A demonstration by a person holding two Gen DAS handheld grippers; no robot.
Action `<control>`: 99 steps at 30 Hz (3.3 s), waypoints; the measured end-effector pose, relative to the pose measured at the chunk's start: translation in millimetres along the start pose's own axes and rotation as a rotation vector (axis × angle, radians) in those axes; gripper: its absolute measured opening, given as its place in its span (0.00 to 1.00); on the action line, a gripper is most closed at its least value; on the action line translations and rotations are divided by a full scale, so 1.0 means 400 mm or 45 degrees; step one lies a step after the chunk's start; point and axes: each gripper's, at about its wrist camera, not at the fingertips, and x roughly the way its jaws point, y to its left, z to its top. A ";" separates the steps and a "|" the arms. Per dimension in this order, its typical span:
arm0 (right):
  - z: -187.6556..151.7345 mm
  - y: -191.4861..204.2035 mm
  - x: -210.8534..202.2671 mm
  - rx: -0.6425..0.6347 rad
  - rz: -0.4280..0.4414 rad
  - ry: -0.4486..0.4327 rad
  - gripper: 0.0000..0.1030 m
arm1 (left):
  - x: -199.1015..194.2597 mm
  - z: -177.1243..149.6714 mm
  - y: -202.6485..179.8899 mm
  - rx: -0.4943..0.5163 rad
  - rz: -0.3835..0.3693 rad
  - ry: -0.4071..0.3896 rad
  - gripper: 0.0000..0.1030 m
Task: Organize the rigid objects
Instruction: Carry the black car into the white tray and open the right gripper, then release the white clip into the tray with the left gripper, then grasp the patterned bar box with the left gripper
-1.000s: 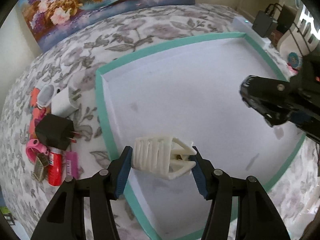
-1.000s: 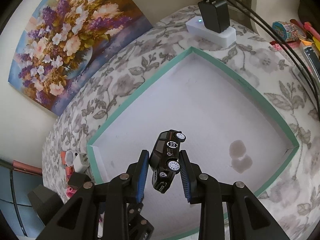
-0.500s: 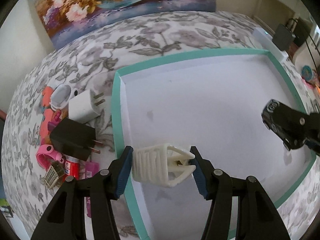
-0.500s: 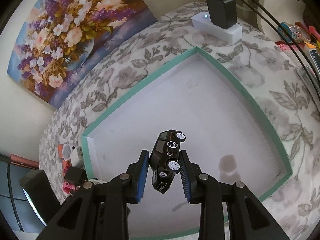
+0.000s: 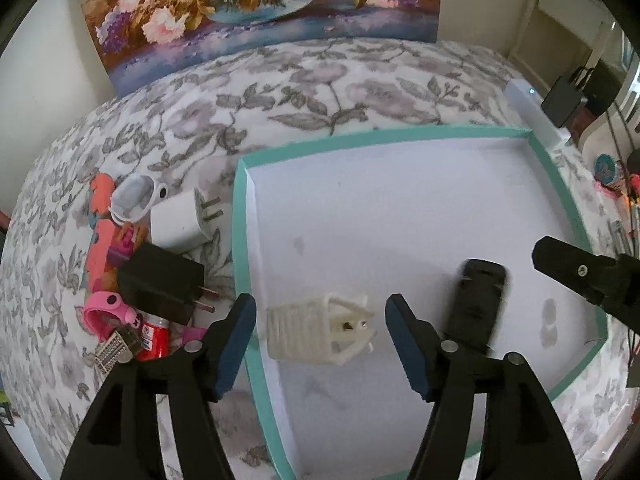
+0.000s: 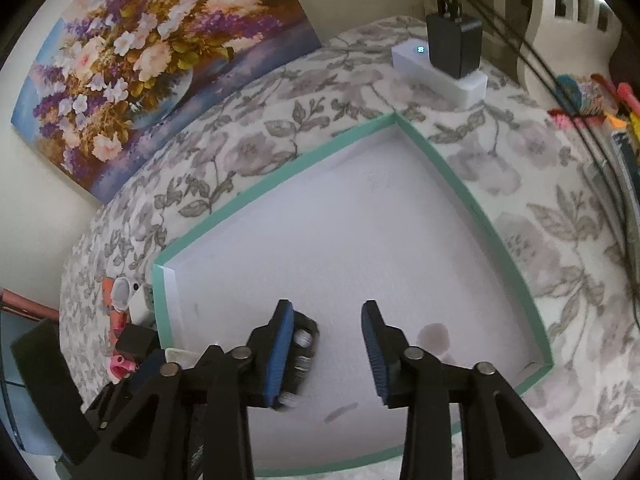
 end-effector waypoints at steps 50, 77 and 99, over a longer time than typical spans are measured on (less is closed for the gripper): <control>-0.053 0.206 -0.046 -0.366 -0.112 -0.255 1.00 | -0.209 -0.038 0.480 -0.774 0.035 -0.122 0.90; -0.143 0.397 -0.013 -0.513 -0.111 -0.236 1.00 | -0.183 -0.106 0.654 -0.934 0.035 -0.065 0.90; -0.280 0.536 0.129 -0.763 -0.076 0.050 0.99 | -0.038 -0.145 0.651 -0.924 0.000 0.182 0.90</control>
